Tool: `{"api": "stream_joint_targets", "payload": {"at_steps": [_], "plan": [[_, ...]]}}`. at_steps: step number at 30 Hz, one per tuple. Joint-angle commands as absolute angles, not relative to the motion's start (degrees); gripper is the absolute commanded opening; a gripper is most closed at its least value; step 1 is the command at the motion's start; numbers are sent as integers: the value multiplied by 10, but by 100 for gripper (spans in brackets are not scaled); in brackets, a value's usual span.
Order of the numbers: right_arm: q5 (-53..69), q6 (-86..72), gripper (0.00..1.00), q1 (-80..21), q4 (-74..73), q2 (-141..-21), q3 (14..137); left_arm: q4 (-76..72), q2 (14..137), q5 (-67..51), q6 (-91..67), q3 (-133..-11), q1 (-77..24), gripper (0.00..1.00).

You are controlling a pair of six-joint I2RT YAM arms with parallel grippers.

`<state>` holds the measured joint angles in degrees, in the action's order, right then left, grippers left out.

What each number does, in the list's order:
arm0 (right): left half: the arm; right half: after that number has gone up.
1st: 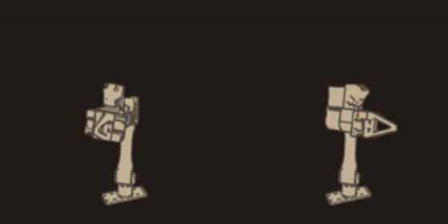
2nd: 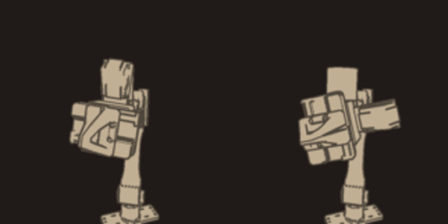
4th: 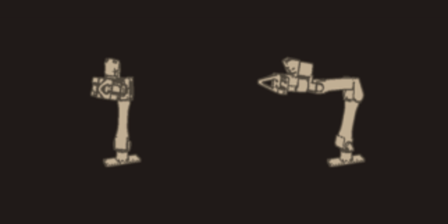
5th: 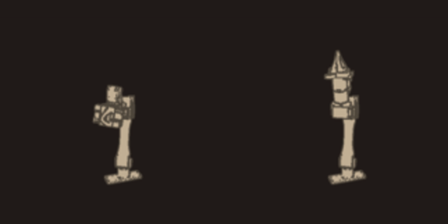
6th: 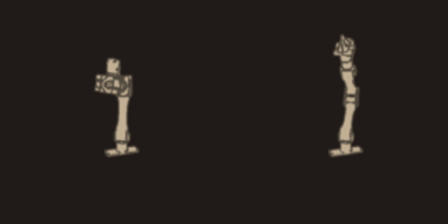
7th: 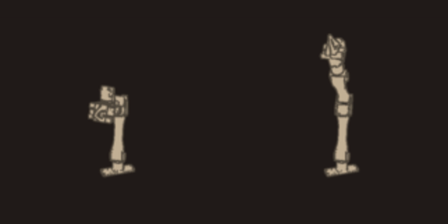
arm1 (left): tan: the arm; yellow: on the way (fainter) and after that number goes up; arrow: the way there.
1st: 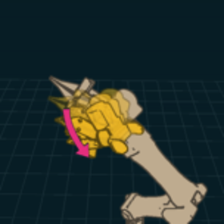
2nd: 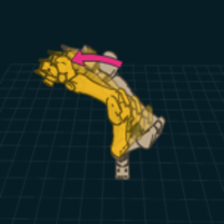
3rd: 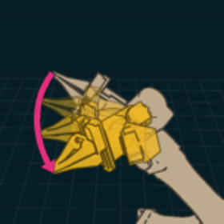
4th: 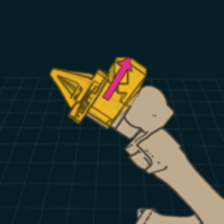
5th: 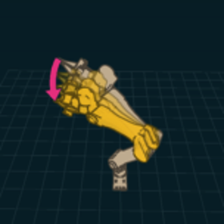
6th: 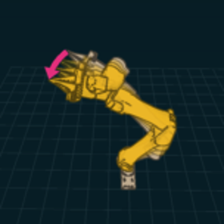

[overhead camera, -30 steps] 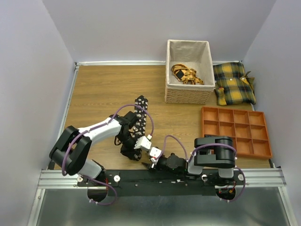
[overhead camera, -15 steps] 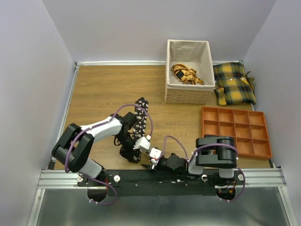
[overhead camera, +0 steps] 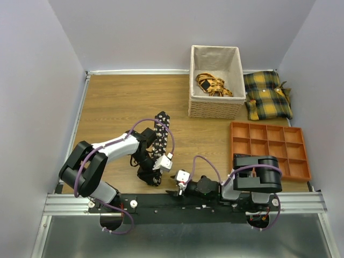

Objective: Roll the ties
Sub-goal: Roll the tie at the center of the board.

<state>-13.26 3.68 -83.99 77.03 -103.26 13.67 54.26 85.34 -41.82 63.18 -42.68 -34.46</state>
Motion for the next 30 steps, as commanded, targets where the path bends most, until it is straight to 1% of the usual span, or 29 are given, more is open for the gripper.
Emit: {"api": "stream_joint_targets", "payload": {"at_steps": [1, 5, 8, 9, 10, 13, 18, 22, 25, 28, 30], "plan": [[-99, -17, 70, -834, 963, -1031, 174, 520, 863, -422, 641, -422, -342, 0], [-146, -67, 70, -821, 965, -1034, 185, 518, 863, -425, 641, -422, -341, 0], [-104, -50, 70, -812, 965, -1031, 182, 519, 862, -430, 639, -425, -335, 0], [-64, -48, 70, -809, 964, -1037, 181, 520, 861, -432, 639, -429, -333, 0], [-52, -50, 70, -809, 965, -1045, 184, 523, 861, -435, 640, -431, -332, 0], [-47, -54, 70, -809, 964, -1081, 196, 531, 859, -441, 648, -432, -330, 0], [-44, -10, 70, -808, 963, -1112, 257, 520, 864, -439, 648, -427, -330, 0], [-92, -13, 70, -808, 963, -1125, 260, 533, 873, -437, 658, -431, -330, 0], [-132, -6, 70, -808, 962, -1105, 222, 540, 875, -430, 664, -430, -330, 0], [-124, 56, 70, -809, 962, -1078, 193, 541, 876, -429, 664, -432, -330, 0], [-96, 109, 70, -809, 962, -1082, 202, 535, 876, -439, 657, -436, -330, 0]]}}
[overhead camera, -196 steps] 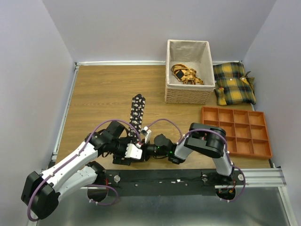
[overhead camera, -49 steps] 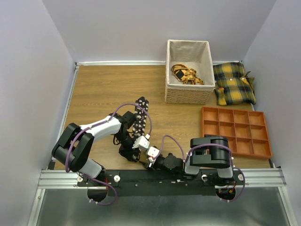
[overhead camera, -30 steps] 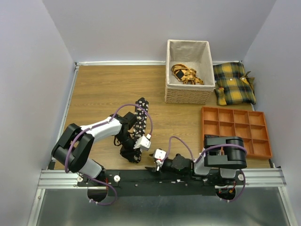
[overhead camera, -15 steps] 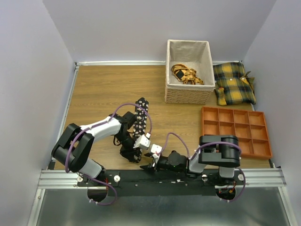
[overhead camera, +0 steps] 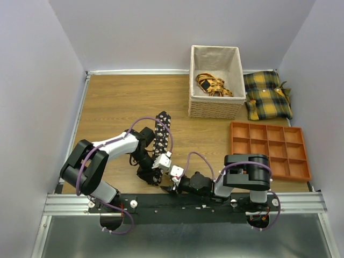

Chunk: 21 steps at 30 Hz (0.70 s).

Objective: Roll the ties
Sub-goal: Roll the tie at the center of the board.

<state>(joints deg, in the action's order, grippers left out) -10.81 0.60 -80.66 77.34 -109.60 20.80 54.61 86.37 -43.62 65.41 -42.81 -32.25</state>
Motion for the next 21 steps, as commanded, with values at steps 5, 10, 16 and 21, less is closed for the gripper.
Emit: {"api": "stream_joint_targets", "payload": {"at_steps": [5, 10, 16, 21], "plan": [[-89, 134, 70, -813, 962, -1088, 255, 534, 882, -453, 650, -444, -326, 0], [-101, 91, 70, -813, 962, -1098, 272, 537, 894, -477, 655, -458, -312, 0], [-88, 94, 70, -813, 962, -1122, 255, 552, 892, -472, 678, -451, -310, 0], [31, 86, 69, -813, 962, -1094, 228, 533, 889, -458, 660, -443, -310, 0]]}}
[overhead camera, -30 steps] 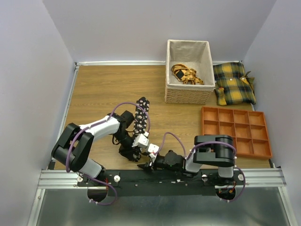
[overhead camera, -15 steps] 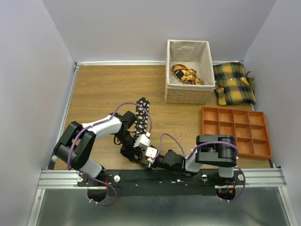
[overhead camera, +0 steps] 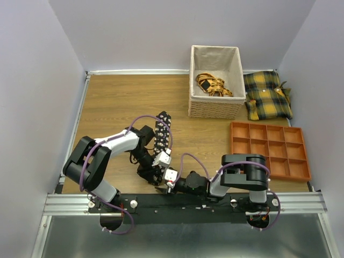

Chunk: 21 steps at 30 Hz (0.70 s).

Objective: Roll the ties
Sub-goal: Roll the tie at the center of the board.

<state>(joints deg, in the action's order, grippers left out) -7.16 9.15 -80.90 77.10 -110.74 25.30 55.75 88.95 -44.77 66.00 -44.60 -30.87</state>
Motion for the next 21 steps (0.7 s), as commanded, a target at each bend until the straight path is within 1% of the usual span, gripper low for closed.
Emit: {"api": "stream_joint_targets", "payload": {"at_steps": [1, 3, 5, 7, 8, 10, 15, 17, 19, 20, 21], "plan": [[27, 84, 69, -813, 962, -1089, 223, 531, 889, -457, 657, -443, -310, 0], [-16, 75, 70, -814, 961, -1075, 212, 526, 888, -447, 650, -441, -310, 0], [-52, 67, 71, -814, 955, -1076, 226, 526, 883, -446, 648, -439, -310, 0], [-69, 70, 71, -814, 933, -1103, 250, 529, 876, -445, 654, -437, -310, 0], [-99, 53, 71, -814, 959, -1133, 277, 527, 875, -443, 650, -437, -310, 0], [-128, 46, 72, -813, 950, -1143, 283, 527, 875, -444, 648, -439, -310, 0], [-151, 50, 72, -813, 883, -1148, 307, 533, 879, -447, 655, -442, -310, 0], [-149, 39, 72, -813, 888, -1151, 302, 539, 879, -451, 662, -442, -310, 0], [-142, 35, 68, -813, 902, -1159, 293, 543, 882, -453, 669, -443, -310, 0], [-137, 32, 58, -813, 904, -1164, 292, 544, 881, -455, 670, -443, -310, 0], [-136, 28, 51, -813, 904, -1172, 293, 546, 882, -457, 672, -443, -310, 0]]}}
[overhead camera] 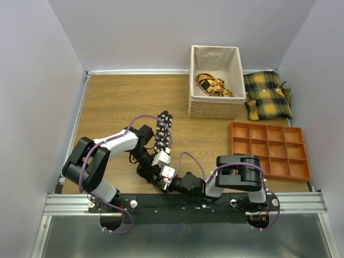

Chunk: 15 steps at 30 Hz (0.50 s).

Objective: Roll the ties
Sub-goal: Roll the tie at the center of the board.

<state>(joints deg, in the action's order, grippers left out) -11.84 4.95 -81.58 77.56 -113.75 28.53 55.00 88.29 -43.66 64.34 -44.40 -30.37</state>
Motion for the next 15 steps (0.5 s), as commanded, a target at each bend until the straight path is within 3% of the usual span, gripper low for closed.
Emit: {"api": "stream_joint_targets", "payload": {"at_steps": [1, 2, 4, 8, 15], "plan": [[-134, 26, 43, -813, 904, -1177, 296, 547, 882, -459, 674, -443, -310, 0], [-134, 23, 34, -813, 902, -1180, 298, 550, 882, -466, 682, -443, -310, 0], [-134, 19, 33, -813, 884, -1184, 305, 562, 882, -475, 701, -445, -310, 0], [-147, 12, 63, -813, 837, -1180, 314, 568, 881, -476, 710, -445, -310, 0], [-152, -32, 63, -802, 791, -1177, 323, 584, 877, -472, 736, -437, -311, 0]]}}
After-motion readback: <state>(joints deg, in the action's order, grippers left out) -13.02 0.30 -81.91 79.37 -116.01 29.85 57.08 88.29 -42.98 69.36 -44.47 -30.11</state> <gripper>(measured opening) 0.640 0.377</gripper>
